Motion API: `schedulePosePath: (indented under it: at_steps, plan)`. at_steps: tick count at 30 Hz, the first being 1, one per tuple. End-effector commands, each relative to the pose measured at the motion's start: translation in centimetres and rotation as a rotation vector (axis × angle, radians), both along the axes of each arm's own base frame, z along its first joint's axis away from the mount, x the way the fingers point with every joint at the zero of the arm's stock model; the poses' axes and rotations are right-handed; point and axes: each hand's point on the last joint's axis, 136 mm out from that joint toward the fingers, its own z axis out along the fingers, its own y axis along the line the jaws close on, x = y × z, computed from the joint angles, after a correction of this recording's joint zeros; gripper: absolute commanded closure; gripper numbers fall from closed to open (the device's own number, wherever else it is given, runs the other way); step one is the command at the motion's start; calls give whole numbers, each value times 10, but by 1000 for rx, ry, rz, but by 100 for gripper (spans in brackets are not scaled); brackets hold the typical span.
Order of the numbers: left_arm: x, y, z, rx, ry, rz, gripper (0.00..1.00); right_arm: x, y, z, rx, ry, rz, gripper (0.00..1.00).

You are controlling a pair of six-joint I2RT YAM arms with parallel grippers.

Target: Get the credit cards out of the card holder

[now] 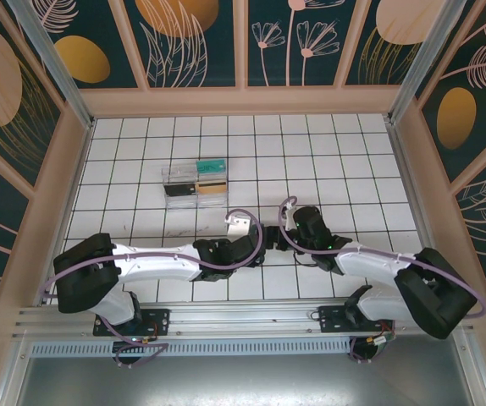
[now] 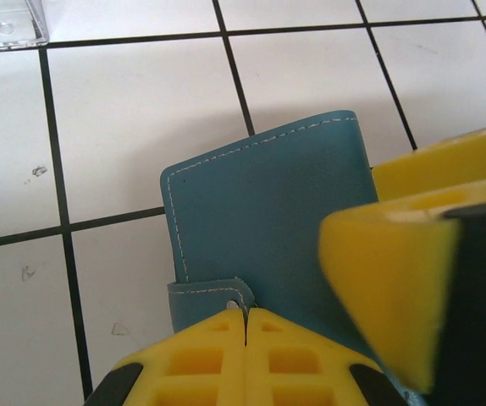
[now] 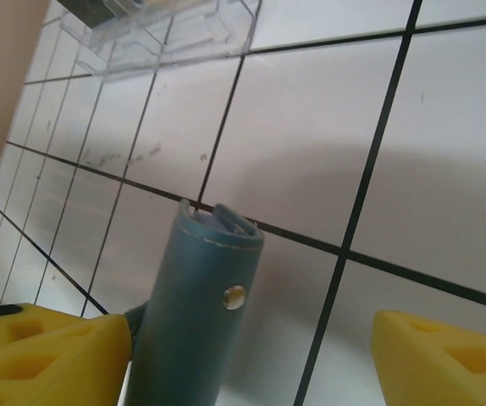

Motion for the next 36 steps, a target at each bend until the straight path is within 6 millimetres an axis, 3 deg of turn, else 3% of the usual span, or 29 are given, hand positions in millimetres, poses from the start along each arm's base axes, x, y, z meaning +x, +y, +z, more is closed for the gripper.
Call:
schedulePosePath:
  at_steps: [1,4,7,9,14,19,22,24,25,30,36]
  plan:
    - [4,-9,15,-81,-23,16,100,-4,18,10,80,13,62,31]
    - [6,-10,17,-98,-29,19,100,-5,25,8,99,40,87,45]
    - [7,-10,19,-96,-36,21,100,-2,24,2,81,61,76,81]
    - [8,-5,20,-93,-39,34,100,4,17,-7,24,71,33,95]
    - [7,23,17,-126,-25,96,100,12,-4,-22,-45,91,-35,100]
    - [3,40,10,-170,-6,126,100,13,-6,-23,-52,85,-31,100]
    - [2,28,9,-169,4,71,98,15,-6,-22,-56,82,-35,100]
    - [2,16,6,-139,20,35,77,14,-4,-20,-40,82,-28,100]
    - [2,8,3,-119,34,12,73,14,-2,-19,-31,85,-23,100]
    - [3,-27,-16,-9,79,-71,68,13,2,-14,-4,89,-14,100]
    - [8,-28,-23,38,76,-53,63,11,2,-14,-4,87,-7,100]
